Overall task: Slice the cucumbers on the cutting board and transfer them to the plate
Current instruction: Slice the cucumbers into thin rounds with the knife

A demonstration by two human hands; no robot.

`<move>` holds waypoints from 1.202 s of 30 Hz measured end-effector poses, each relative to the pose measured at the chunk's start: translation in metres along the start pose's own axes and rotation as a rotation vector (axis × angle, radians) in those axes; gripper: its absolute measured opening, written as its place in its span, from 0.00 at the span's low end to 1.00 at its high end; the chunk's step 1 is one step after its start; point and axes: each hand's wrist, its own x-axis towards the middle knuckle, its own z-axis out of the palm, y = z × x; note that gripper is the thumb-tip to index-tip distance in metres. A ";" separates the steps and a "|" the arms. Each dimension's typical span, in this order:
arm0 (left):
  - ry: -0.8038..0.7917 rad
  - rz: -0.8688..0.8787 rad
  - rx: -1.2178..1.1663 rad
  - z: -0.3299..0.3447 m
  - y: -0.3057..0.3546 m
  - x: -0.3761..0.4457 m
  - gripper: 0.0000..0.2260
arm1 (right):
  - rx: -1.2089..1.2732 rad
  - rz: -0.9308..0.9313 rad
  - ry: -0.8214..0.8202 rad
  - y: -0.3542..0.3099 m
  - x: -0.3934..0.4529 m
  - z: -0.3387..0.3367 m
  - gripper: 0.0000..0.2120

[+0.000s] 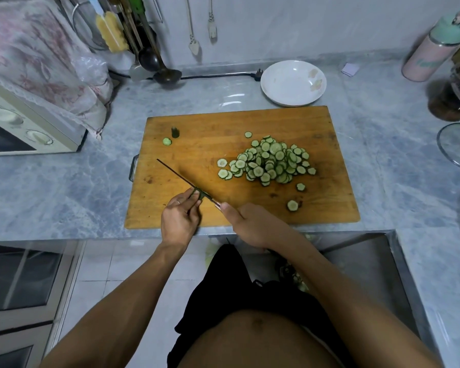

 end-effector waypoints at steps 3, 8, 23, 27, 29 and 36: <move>0.011 -0.008 0.001 0.001 -0.001 0.000 0.12 | 0.015 0.011 -0.005 -0.002 0.002 0.001 0.31; 0.034 0.014 0.000 0.002 0.002 -0.001 0.12 | 0.045 0.038 0.024 -0.004 0.014 0.011 0.32; 0.082 -0.042 -0.098 -0.002 0.008 -0.001 0.10 | -0.060 0.012 0.079 0.007 0.028 0.000 0.31; 0.046 -0.105 -0.131 -0.003 0.007 0.002 0.10 | -0.169 -0.023 0.114 0.017 0.027 -0.013 0.31; 0.035 -0.137 -0.185 -0.007 0.008 0.006 0.11 | -0.199 -0.025 0.125 0.022 0.023 -0.019 0.31; 0.246 0.140 -0.239 -0.037 0.047 0.022 0.09 | -0.494 -0.052 0.243 0.036 0.000 -0.033 0.23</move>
